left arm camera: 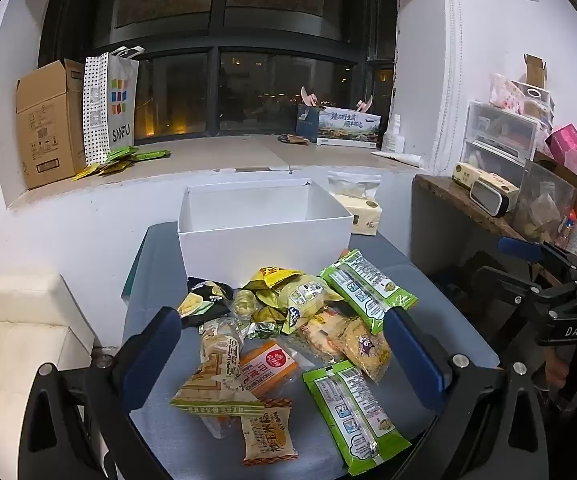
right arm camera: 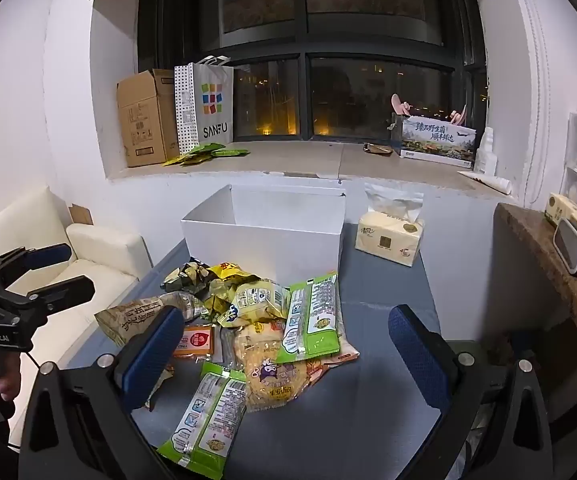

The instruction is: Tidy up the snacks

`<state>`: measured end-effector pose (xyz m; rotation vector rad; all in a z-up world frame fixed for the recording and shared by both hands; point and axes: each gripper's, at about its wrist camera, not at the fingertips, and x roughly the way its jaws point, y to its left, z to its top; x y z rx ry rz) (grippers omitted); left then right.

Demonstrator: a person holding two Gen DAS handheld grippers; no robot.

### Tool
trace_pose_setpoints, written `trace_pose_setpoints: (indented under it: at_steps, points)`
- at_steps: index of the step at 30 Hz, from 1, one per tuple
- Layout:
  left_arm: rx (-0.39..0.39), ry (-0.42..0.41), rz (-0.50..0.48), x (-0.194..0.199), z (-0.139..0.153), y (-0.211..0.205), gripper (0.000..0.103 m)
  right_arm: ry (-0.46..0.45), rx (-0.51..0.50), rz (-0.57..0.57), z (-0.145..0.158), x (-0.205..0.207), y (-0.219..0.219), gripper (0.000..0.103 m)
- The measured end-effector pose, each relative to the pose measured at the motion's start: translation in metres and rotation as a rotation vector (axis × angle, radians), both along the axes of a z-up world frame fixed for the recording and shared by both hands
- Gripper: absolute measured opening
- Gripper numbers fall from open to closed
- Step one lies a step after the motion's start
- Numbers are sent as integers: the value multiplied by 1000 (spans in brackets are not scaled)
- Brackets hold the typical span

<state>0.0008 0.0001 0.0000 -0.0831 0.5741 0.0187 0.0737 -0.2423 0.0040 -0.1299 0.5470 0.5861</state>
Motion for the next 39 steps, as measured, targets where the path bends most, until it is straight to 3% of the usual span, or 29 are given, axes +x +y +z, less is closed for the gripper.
trace_pose_setpoints:
  at_steps: [39]
  points:
    - [8, -13, -4, -1, 1, -1, 103, 14, 0, 5, -2, -1, 2, 103]
